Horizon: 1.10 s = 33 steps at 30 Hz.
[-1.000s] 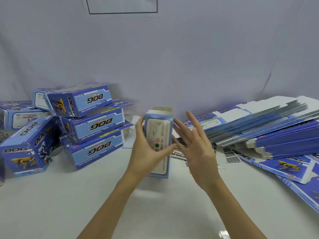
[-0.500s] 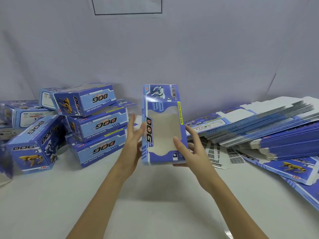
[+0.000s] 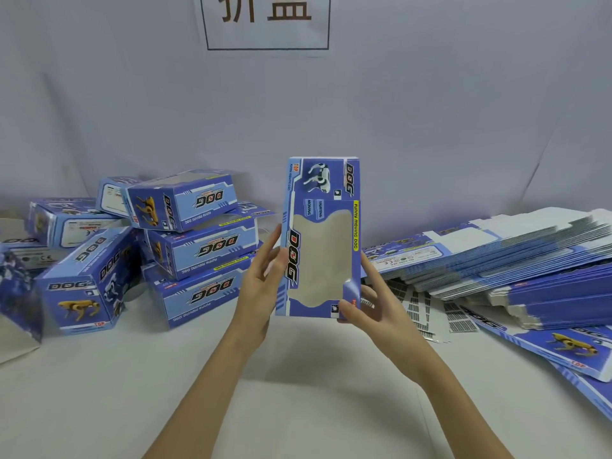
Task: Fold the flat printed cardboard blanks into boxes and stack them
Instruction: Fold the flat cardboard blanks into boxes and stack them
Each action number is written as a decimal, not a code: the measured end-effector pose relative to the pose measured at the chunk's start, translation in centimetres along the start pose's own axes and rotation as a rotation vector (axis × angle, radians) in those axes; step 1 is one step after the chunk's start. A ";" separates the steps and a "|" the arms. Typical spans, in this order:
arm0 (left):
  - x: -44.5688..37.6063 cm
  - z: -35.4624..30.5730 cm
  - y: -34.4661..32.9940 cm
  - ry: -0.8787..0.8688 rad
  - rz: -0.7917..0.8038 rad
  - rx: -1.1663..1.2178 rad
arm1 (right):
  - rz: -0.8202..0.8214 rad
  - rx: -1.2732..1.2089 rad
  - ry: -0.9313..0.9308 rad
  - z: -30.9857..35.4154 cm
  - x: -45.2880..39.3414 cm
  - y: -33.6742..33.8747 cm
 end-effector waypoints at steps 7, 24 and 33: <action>0.5 3.5 0.8 0.274 -0.105 0.039 | -0.408 -0.508 0.038 0.9 -1.1 -1.3; 0.1 5.8 1.4 0.298 -0.043 -0.266 | 0.040 1.134 0.013 2.3 -11.9 -4.8; -0.2 6.2 1.1 0.289 -0.018 -0.298 | -0.001 1.916 -0.048 -4.8 -7.7 6.6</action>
Point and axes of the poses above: each hand's wrist, its own x-axis away from the middle knuckle, its own y-axis out of the back of the hand, z = x × y, the point moved 5 cm from there along -x, towards the middle knuckle, and after that the axes turned 1 degree about -y, right-handed, at the moved point
